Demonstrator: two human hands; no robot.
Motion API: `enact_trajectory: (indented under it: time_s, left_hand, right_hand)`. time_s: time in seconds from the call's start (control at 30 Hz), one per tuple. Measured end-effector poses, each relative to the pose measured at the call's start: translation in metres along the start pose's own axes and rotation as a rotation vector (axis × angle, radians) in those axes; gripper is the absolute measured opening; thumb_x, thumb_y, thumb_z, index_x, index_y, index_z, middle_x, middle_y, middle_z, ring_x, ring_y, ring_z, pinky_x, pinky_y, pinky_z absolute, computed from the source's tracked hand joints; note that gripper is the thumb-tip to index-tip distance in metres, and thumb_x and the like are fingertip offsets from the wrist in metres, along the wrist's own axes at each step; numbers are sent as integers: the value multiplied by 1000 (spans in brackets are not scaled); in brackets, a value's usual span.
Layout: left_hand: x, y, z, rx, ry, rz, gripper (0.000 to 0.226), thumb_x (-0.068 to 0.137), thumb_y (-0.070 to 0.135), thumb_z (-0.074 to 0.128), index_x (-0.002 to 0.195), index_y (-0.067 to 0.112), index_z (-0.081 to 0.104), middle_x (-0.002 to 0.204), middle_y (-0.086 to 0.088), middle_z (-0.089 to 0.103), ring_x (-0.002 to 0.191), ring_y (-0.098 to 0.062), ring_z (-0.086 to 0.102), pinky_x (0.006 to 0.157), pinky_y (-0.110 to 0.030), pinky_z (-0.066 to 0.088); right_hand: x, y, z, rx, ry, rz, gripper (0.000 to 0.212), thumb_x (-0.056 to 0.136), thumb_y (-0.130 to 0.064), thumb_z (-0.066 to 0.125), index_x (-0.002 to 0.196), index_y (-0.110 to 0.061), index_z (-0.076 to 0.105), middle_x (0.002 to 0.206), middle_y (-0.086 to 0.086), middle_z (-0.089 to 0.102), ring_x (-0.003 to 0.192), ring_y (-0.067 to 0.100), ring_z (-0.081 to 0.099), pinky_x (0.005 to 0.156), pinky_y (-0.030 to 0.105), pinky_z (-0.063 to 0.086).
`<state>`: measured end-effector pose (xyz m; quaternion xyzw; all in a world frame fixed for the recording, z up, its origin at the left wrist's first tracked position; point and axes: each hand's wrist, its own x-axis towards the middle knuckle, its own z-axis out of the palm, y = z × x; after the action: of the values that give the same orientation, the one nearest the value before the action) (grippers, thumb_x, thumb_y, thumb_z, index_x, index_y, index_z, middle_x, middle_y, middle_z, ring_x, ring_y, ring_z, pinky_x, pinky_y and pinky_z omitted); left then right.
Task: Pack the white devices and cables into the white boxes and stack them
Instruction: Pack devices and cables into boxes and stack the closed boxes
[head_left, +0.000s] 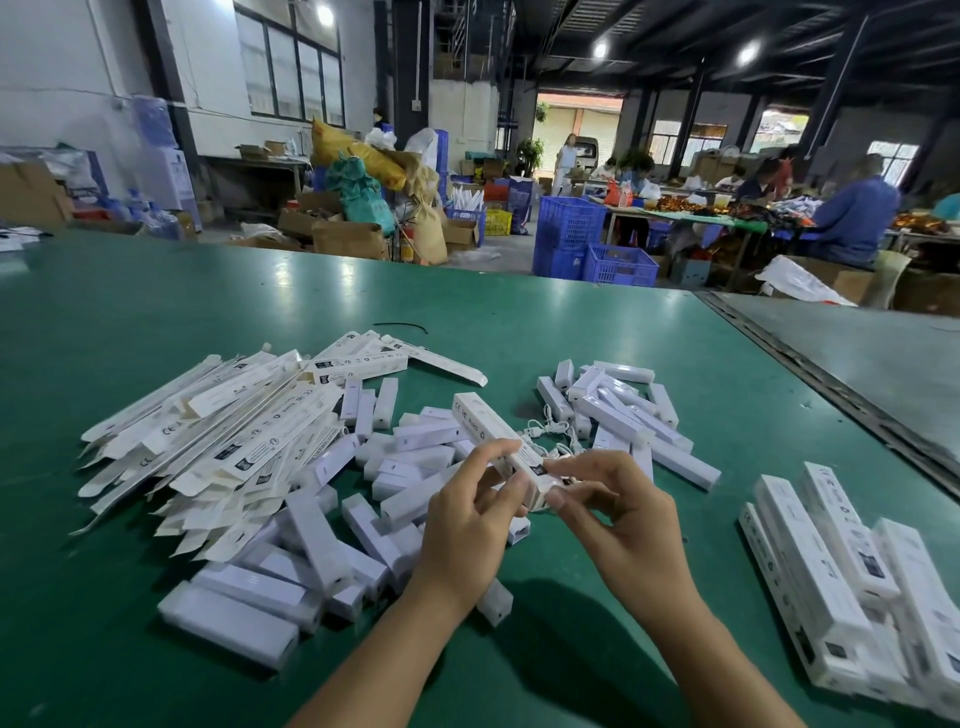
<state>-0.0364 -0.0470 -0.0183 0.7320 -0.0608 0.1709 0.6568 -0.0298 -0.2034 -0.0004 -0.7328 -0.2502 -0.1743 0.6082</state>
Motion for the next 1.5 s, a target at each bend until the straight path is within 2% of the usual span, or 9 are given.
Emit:
enact_trajectory:
  time_s: [0.23,0.43,0.63,0.83,0.97,1.07,1.17,1.27,1.5]
  left_hand:
    - [-2,1,-1,-3,-30,-17,25,87,43,51,108,53,62,84,8,70,76,-21,64,73,-41,54]
    - [-3,1,-1,0,-32,8,24,87,39,54,107,49,64,80,14,70,74,-4,64,66,-16,48]
    - [-7,8,-1,-27,-83,47,21,90,44,52,105,47,66,73,17,65,64,0,56,62,-11,43]
    - [-10,8,2,-13,-145,79,43,77,72,61,112,47,64,80,13,69,79,-4,66,74,-21,52]
    - [-5,4,2,29,-72,107,32,80,64,59,107,48,64,67,15,61,61,-1,53,59,-20,46]
    - [-6,5,3,62,6,127,25,82,62,53,105,57,61,69,16,65,59,3,54,55,-17,44]
    - [-6,5,3,146,38,175,31,85,58,55,115,54,57,82,27,67,77,9,63,67,-5,43]
    - [-4,0,0,225,50,190,40,88,57,64,126,57,51,104,19,71,101,6,63,85,-8,45]
    - [-5,3,3,286,-7,187,50,82,60,56,129,62,40,103,15,64,99,19,52,81,0,37]
  right_hand:
    - [3,-7,-3,229,5,150,50,66,-26,80,111,-32,58,98,5,75,72,21,69,69,24,55]
    - [2,-8,-2,263,-1,129,49,71,-17,76,116,-21,56,95,6,74,69,17,66,67,22,54]
    - [5,-14,-3,325,7,118,38,65,-14,78,99,-12,61,85,8,73,64,16,62,63,22,54]
    - [2,-13,-3,285,-1,96,19,71,-18,79,87,-19,69,79,13,68,63,22,59,64,30,54]
    - [1,-8,2,282,-13,170,19,82,-15,76,99,-18,68,102,6,69,76,24,63,73,33,56]
    - [1,-8,8,471,-24,326,30,82,-20,72,109,-14,61,94,3,65,76,23,65,67,31,56]
    - [2,-10,13,531,-147,572,41,82,-46,67,105,-12,59,78,10,61,60,24,60,53,29,51]
    - [3,-11,14,563,-239,691,35,84,-50,63,79,-16,66,70,7,59,52,18,55,47,24,45]
    - [5,-6,11,748,-268,751,29,85,-46,65,74,-21,71,68,-1,63,53,12,60,52,20,49]
